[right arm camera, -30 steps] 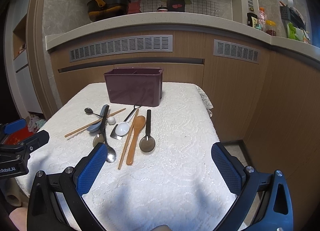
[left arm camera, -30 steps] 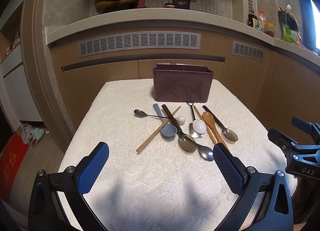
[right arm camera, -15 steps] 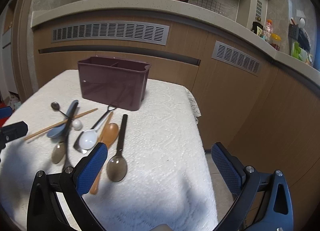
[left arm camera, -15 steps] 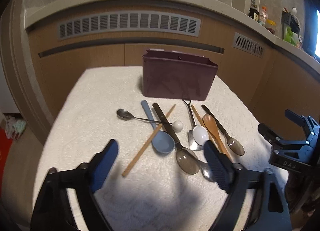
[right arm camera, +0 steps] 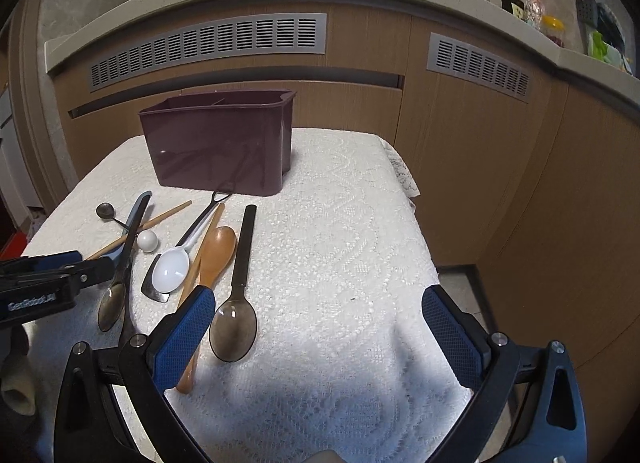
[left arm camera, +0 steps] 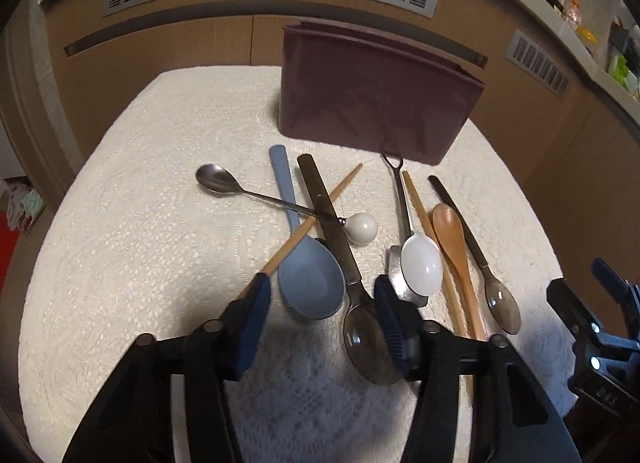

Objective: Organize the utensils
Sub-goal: 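Grasp the blue plastic spoon with the left gripper while the right gripper grasps the white-ball spoon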

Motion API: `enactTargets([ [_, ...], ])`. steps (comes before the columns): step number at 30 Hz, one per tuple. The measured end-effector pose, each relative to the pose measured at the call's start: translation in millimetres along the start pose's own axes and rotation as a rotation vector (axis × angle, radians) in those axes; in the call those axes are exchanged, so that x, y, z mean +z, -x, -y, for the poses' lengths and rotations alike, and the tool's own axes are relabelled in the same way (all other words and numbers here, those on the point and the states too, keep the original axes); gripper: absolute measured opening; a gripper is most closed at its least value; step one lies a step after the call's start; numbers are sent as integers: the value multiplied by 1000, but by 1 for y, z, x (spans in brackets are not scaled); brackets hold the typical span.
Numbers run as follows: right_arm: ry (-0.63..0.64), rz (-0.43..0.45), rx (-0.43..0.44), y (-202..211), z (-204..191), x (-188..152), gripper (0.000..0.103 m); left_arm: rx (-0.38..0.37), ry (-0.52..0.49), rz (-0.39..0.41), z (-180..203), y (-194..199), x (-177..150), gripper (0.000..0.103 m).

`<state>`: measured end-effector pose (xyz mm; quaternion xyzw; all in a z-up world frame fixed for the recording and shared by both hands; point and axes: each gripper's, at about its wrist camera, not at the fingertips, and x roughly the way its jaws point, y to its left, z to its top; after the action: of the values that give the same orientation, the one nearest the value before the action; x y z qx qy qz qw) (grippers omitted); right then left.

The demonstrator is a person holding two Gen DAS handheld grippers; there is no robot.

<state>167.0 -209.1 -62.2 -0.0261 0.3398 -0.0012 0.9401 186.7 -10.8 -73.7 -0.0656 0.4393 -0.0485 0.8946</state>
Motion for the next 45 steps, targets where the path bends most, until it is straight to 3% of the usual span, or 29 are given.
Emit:
enactTargets([
  [4,-5,-4,-12,0,2,-2,103,46,-12,24,-1,-5,0,37],
  [11,3,-13,-13,-1,-1,0,103,42,-21,142,-16,29,6,36],
  [15,21,-23,36,-1,-8,10,102,33,-56,218,-20,61,7,36],
  [17,46,-27,67,-2,-16,17,98,30,-81,247,-23,75,4,36],
  [20,79,-62,165,-6,-31,30,81,37,-104,287,-28,90,2,36],
  [22,98,-96,216,-14,-44,35,57,31,-98,303,-33,95,4,36],
  [25,153,-134,252,-26,-69,40,41,17,-78,330,-43,102,9,36],
  [33,310,-155,328,-56,-126,53,38,-18,-41,342,-67,114,9,36],
  [41,320,-217,321,-101,-158,48,37,-41,1,346,-80,112,10,36],
  [43,339,-200,300,-103,-163,49,20,-46,10,341,-81,112,12,36],
  [45,351,-190,300,-97,-165,52,20,-48,12,340,-80,115,12,36],
])
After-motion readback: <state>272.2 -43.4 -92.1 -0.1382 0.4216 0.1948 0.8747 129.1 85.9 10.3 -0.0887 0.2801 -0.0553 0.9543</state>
